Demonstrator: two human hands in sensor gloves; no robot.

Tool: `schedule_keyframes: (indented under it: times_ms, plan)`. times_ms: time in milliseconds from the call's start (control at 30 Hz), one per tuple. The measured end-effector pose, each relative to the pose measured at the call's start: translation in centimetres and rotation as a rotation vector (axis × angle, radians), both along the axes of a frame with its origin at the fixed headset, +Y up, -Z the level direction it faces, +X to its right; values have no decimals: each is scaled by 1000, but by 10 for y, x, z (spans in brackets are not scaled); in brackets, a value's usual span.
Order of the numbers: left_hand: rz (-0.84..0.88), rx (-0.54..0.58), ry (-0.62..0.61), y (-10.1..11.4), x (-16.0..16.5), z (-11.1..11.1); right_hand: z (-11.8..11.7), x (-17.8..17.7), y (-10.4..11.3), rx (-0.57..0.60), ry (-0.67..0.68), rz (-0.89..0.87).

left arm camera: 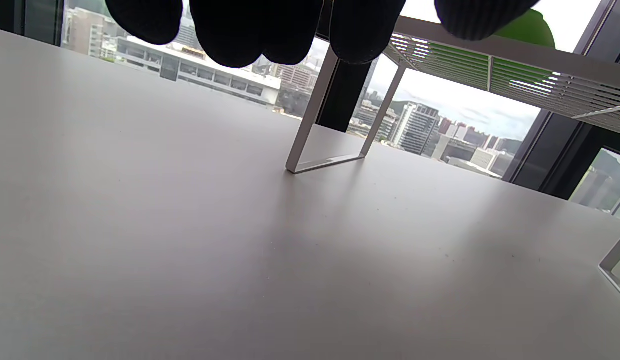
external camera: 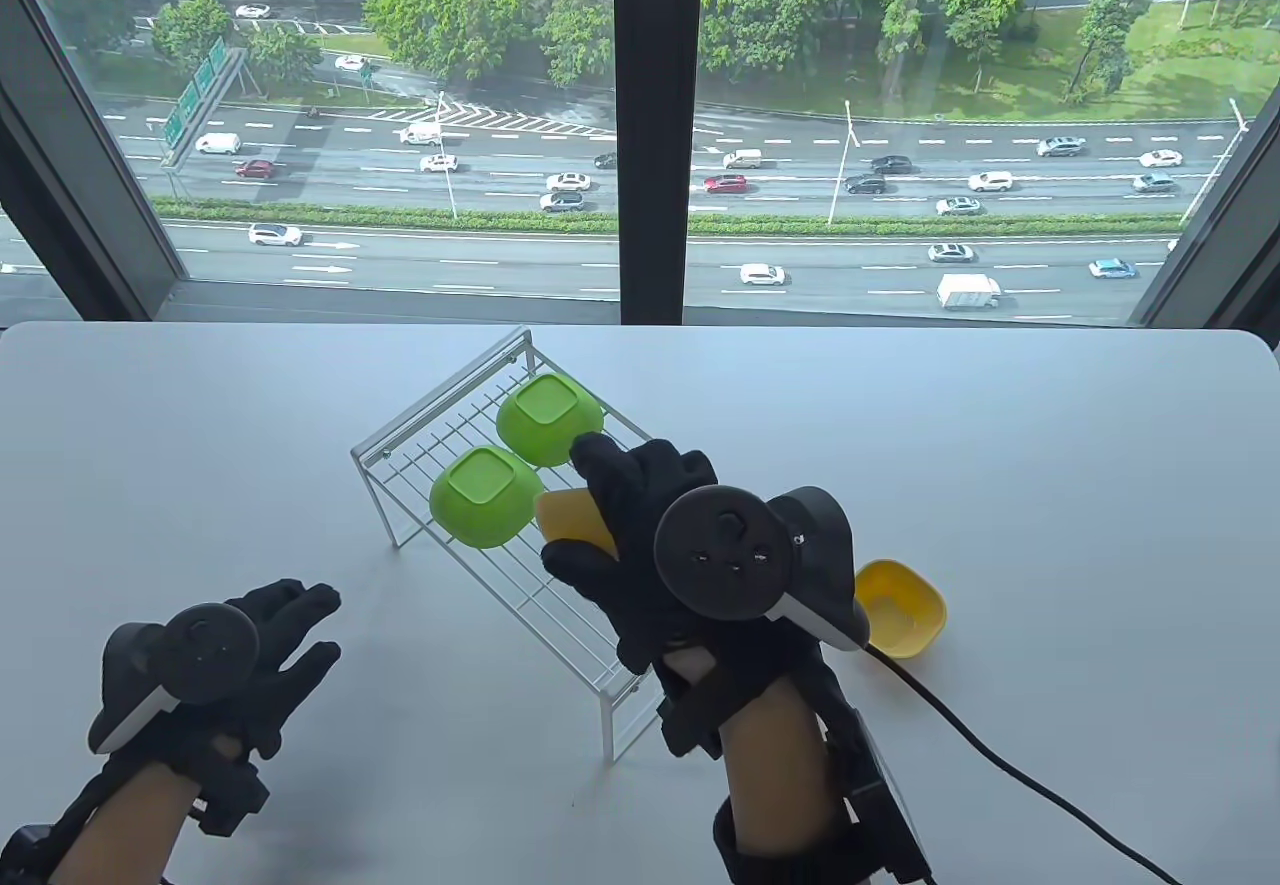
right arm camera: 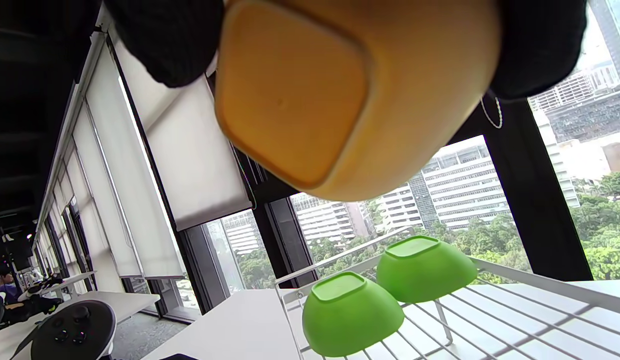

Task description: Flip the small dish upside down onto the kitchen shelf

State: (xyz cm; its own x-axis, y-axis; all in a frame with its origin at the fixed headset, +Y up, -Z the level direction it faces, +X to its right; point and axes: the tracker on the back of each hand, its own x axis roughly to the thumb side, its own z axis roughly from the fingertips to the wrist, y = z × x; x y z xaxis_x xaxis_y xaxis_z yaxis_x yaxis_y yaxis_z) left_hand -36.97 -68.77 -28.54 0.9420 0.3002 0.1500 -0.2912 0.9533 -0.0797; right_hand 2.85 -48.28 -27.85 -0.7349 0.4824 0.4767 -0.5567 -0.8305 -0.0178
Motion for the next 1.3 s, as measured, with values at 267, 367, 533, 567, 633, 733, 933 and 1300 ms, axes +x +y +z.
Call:
schedule_keyframes:
  times_ms: [267, 367, 533, 567, 633, 733, 933, 1300]
  plan:
    - [1, -9, -4, -2, 2, -1, -18, -2, -25, -111, 129, -19]
    - [1, -17, -4, -3, 2, -2, -22, -4, -30, -126, 150, 0]
    - [0, -30, -11, -4, 3, -2, -27, -9, -40, -178, 166, 57]
    - [1, -30, -13, -4, 3, -2, -28, -11, -41, -183, 164, 68]
    - [4, -30, -18, -4, 3, -2, -30, -14, -46, -211, 167, 89]
    - [5, -29, -23, -5, 3, -2, -34, -19, -54, -241, 168, 119]
    - [13, -36, -29, -6, 3, -1, -41, -26, -66, -311, 207, 148]
    - [25, -49, -47, -7, 5, -1, -53, -31, -87, -373, 143, 217]
